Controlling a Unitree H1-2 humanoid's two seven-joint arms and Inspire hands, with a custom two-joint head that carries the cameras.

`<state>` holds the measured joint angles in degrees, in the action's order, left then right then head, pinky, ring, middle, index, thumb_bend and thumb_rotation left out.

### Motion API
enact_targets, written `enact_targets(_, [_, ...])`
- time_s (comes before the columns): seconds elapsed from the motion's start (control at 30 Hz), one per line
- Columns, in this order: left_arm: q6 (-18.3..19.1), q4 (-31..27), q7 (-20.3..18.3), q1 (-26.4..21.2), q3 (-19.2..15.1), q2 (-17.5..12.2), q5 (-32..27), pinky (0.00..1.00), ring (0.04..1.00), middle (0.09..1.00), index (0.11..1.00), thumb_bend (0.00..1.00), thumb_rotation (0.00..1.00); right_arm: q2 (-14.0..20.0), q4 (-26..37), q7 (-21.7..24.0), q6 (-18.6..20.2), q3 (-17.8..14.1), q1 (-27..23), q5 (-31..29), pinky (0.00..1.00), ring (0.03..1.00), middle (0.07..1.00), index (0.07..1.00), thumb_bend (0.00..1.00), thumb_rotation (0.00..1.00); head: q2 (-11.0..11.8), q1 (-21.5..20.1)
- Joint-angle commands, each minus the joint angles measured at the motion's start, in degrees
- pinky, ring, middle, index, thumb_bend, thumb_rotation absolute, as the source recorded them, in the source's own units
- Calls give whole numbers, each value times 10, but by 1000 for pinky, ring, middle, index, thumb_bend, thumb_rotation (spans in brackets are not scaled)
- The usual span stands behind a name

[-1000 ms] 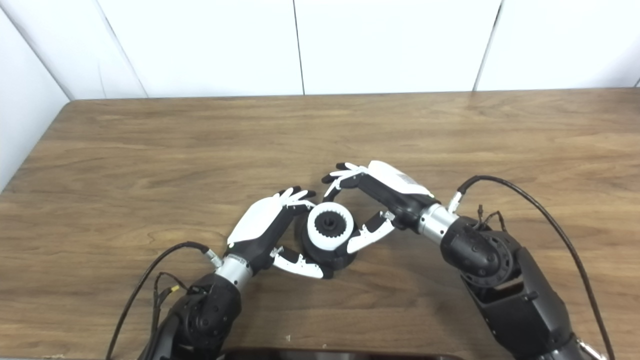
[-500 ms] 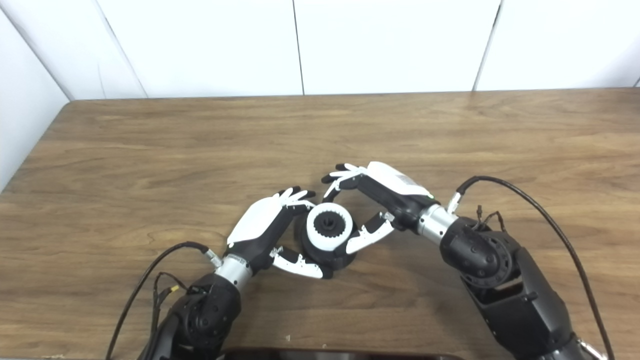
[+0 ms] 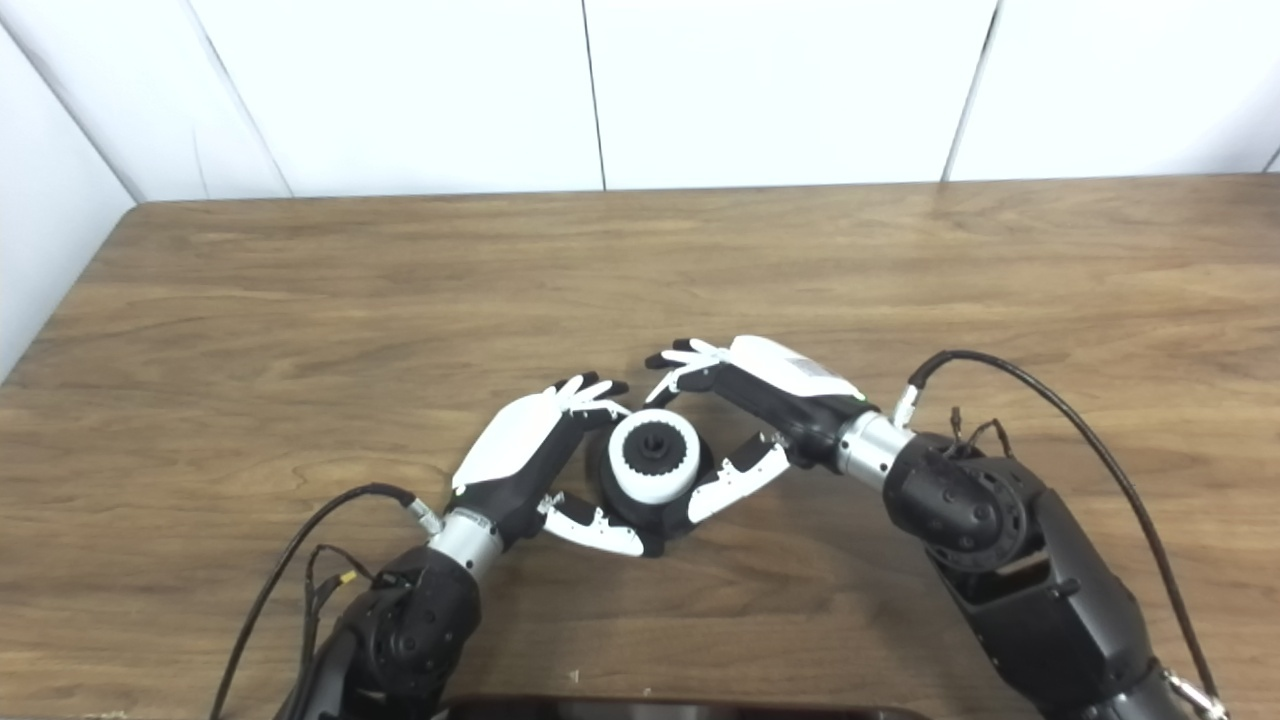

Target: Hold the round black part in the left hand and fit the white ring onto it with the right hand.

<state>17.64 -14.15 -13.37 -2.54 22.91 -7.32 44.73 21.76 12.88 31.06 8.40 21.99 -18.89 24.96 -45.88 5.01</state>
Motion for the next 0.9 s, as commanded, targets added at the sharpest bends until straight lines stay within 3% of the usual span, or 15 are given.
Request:
enact_targets(0.0, [7, -1, -3, -1, 2, -3, 11, 1000, 1000, 936, 636, 869, 256, 4, 3, 2, -4, -7, -13, -9, 1000, 1000, 936, 837, 1000, 474, 0, 0])
enact_targets(0.4, [7, -3, -4, 3, 0, -6, 11, 1000, 1000, 938, 637, 868, 256, 0, -2, -13, 2, -38, -6, -32, 1000, 1000, 946, 850, 1000, 545, 4, 0])
enact_targets(0.77, [3, -7, -5, 11, -10, -16, 3, 1000, 1000, 937, 637, 878, 249, 0, 10, -24, 20, -67, 6, -28, 997, 1000, 956, 858, 1000, 510, 9, -2])
enact_targets(0.87, [3, -12, -9, 13, -13, -20, 0, 1000, 1000, 935, 652, 885, 244, -4, 12, -31, 27, -77, 11, -30, 957, 996, 951, 851, 1000, 496, 9, -3])
